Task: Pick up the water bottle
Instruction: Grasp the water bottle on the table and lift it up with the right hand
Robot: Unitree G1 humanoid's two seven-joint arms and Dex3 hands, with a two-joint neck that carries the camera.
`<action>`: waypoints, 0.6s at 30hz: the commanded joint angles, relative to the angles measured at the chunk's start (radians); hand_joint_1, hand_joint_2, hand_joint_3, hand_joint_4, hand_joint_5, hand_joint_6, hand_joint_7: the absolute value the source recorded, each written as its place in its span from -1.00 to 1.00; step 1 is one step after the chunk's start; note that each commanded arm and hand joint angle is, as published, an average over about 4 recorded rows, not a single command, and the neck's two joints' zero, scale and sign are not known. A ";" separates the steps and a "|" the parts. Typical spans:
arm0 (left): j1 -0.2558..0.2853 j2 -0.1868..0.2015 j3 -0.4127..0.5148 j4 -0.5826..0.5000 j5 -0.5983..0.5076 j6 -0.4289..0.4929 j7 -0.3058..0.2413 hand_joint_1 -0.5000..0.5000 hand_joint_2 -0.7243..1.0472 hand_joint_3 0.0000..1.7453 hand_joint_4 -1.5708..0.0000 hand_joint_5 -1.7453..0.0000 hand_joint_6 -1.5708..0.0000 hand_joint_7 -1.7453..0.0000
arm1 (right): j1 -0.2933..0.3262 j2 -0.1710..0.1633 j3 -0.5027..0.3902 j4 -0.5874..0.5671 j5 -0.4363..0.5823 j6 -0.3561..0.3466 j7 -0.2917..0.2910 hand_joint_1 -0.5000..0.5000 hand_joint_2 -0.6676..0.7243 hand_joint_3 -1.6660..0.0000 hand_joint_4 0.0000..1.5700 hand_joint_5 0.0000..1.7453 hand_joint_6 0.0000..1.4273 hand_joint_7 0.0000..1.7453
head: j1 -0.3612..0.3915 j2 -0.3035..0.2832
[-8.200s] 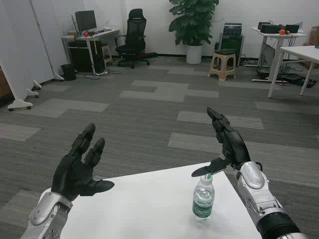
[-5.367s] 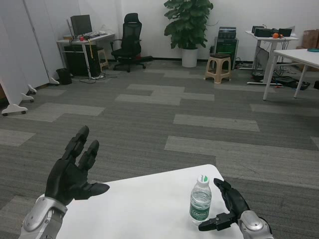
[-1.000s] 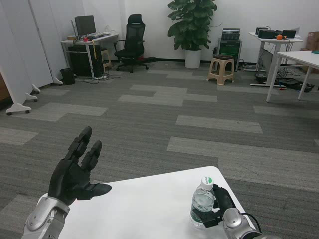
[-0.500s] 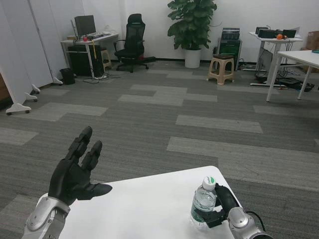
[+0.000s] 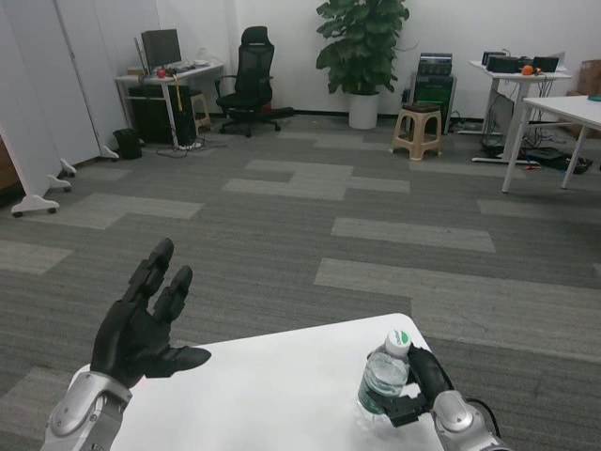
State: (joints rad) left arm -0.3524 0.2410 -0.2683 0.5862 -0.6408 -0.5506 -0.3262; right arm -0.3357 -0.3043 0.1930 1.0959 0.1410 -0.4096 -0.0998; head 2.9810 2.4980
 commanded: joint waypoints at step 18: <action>0.003 0.001 0.000 0.003 -0.005 -0.005 0.001 -1.00 0.20 -0.90 1.00 1.00 1.00 1.00 | 0.121 -0.144 -0.084 -0.489 -0.003 0.044 0.030 -0.90 -0.82 -0.62 0.46 0.78 0.80 0.44 | -0.006 -0.005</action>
State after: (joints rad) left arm -0.3500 0.2404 -0.2692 0.5866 -0.6431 -0.5525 -0.3261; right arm -0.2165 -0.4324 0.1300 0.6439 0.1312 -0.3671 -0.0730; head 2.9750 2.4936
